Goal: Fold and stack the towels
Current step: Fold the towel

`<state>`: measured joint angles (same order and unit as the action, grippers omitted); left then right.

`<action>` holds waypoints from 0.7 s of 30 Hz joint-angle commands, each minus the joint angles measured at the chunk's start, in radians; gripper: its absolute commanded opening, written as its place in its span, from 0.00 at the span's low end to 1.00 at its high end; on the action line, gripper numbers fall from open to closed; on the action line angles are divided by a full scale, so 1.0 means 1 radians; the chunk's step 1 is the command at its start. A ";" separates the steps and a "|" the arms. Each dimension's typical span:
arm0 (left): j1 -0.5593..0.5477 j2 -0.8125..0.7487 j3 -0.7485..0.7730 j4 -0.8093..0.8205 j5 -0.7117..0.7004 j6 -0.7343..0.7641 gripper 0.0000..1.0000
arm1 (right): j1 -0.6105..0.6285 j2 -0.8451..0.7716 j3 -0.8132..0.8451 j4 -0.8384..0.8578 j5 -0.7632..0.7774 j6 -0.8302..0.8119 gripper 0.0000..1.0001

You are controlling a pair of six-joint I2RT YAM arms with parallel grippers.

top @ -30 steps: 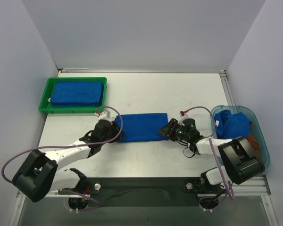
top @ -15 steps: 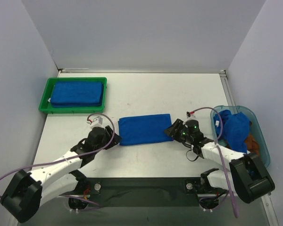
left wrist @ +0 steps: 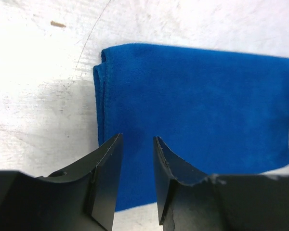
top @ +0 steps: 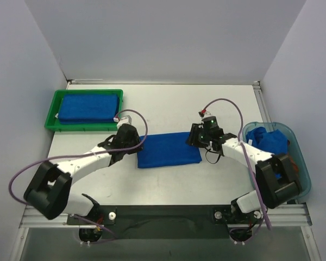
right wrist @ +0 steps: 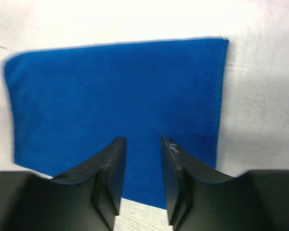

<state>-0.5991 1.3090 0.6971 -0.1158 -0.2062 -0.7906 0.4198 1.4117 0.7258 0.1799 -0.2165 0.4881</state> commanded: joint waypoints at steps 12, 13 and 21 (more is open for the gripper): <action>-0.014 0.294 0.081 -0.081 0.002 -0.050 0.24 | -0.151 0.125 -0.003 -0.175 -0.006 -0.009 0.25; -0.022 0.303 0.084 -0.084 0.011 -0.058 0.24 | -0.160 0.122 -0.005 -0.209 -0.004 -0.017 0.25; -0.119 0.290 0.140 -0.133 0.014 -0.147 0.26 | -0.179 0.017 0.020 -0.270 0.016 -0.100 0.27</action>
<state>-0.6937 1.6123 0.8211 -0.1646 -0.2062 -0.8856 0.2302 1.5173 0.7341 -0.0311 -0.2089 0.4393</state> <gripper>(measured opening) 0.253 0.263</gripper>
